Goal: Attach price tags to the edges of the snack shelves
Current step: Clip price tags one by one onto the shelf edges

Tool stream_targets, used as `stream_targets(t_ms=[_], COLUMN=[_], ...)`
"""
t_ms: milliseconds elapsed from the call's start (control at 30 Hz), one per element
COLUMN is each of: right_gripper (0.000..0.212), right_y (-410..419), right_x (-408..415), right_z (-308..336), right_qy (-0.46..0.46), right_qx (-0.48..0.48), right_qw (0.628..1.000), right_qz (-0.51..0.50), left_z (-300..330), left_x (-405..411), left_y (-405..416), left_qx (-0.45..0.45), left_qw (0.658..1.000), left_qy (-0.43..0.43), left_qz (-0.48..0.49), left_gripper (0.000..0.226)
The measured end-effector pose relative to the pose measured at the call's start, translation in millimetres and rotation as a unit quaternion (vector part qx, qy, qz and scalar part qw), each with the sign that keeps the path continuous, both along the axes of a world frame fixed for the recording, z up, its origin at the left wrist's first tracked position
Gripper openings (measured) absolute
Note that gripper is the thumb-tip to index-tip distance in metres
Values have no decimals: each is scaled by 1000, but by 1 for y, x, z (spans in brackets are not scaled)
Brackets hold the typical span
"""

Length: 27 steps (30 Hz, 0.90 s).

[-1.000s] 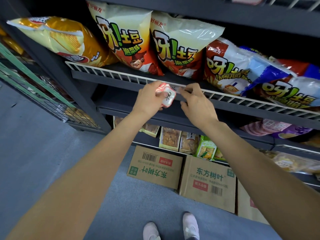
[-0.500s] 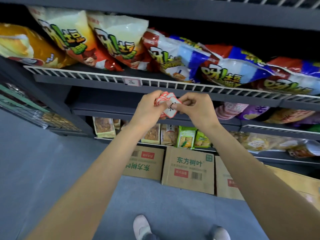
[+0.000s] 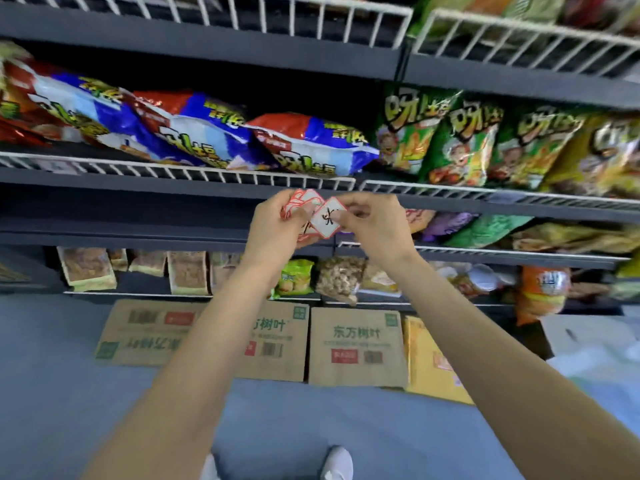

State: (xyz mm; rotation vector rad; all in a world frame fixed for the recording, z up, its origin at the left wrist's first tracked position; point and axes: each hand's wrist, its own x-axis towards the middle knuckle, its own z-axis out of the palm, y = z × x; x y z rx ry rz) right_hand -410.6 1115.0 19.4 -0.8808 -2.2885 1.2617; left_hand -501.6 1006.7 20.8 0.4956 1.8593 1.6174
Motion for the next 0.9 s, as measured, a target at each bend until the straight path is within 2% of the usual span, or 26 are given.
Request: stream_targets(t_ms=[67, 133, 300, 567, 767, 900], right_gripper=[11, 9, 1, 10, 17, 6], right_y=[19, 34, 65, 144, 229, 281], right_x=[21, 41, 89, 173, 215, 228], right_z=[6, 11, 17, 23, -2, -20], right_qy=[10, 18, -4, -15, -37, -88], right_qx=[-20, -39, -47, -64, -40, 29], right_qw=[1000, 998, 993, 984, 986, 986], right_qz=[-22, -41, -106, -166, -159, -138], left_z=[5, 10, 16, 13, -19, -44], left_x=[19, 35, 75, 153, 190, 207], left_y=[23, 43, 87, 173, 251, 296], left_qx=[-16, -37, -85, -93, -170, -203], left_qw=[999, 994, 963, 958, 953, 948], left_qy=[32, 101, 242, 249, 222, 205], left_qz=[7, -10, -81, -107, -114, -136], left_gripper=[12, 16, 28, 21, 40, 46])
